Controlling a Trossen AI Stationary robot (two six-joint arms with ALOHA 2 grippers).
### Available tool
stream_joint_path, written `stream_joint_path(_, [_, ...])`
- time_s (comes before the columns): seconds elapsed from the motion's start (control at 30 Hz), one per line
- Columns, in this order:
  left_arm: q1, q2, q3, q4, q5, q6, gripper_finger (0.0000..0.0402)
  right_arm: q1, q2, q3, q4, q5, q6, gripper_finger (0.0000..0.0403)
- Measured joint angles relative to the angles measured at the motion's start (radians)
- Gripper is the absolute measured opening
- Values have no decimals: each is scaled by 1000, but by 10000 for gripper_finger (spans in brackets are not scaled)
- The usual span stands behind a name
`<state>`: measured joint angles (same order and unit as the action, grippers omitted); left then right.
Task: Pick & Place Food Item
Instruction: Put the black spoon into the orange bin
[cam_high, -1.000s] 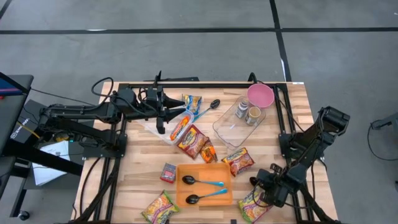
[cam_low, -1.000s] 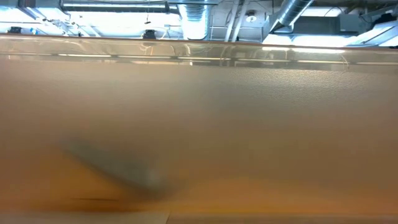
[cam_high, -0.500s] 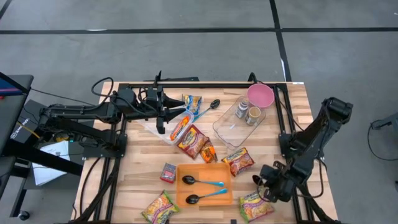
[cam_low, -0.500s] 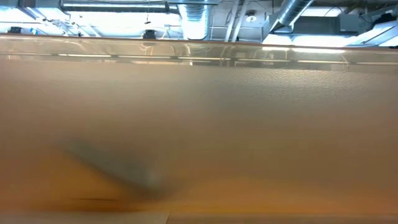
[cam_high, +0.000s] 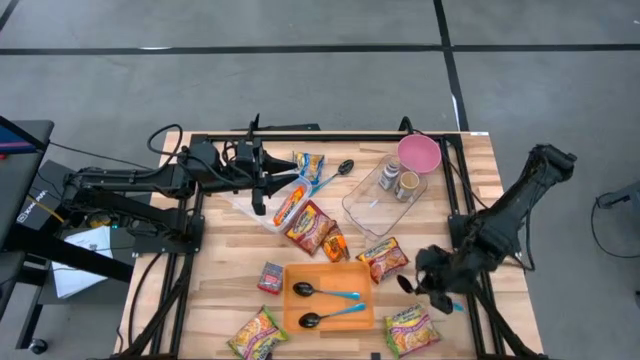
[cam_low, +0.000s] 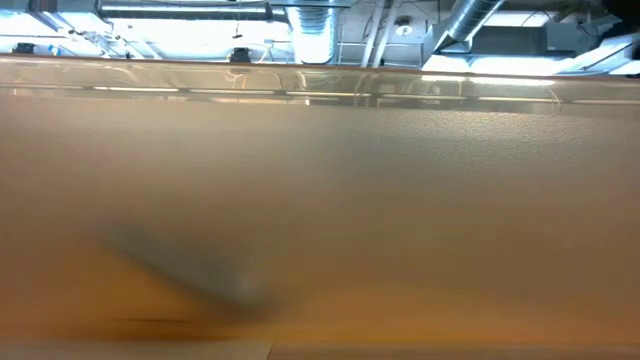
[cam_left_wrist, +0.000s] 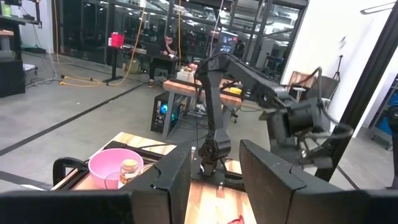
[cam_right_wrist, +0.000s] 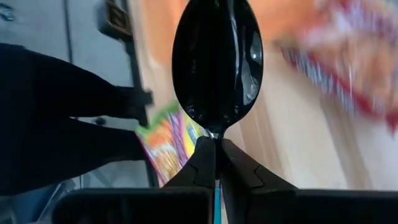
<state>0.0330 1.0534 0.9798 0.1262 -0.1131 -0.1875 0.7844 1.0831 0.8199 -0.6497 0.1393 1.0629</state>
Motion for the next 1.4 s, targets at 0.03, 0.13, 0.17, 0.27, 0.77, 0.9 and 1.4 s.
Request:
stream_joint_path(0.03, [0,0,0,-4,0,0,131,-35,5,22,1,-22,-48,0])
stream_joint_path(0.13, [0,0,0,-24,0,0,131,-144,45,87,3,-98,-191,0])
stream_joint_path(0.17, [0,0,0,-30,0,0,131,-177,63,108,2,-121,-232,0])
stream_joint_path(0.27, [0,0,0,-43,1,0,131,-274,127,172,12,-179,-345,0])
stream_joint_path(0.77, [0,0,1,-61,5,1,131,-596,490,416,204,-488,-597,0])
stream_joint_path(0.9, [0,0,1,-91,4,24,131,-598,615,498,249,-538,-632,0])
stream_joint_path(1.4, [0,0,1,-138,0,26,131,-543,862,626,294,-661,-781,0])
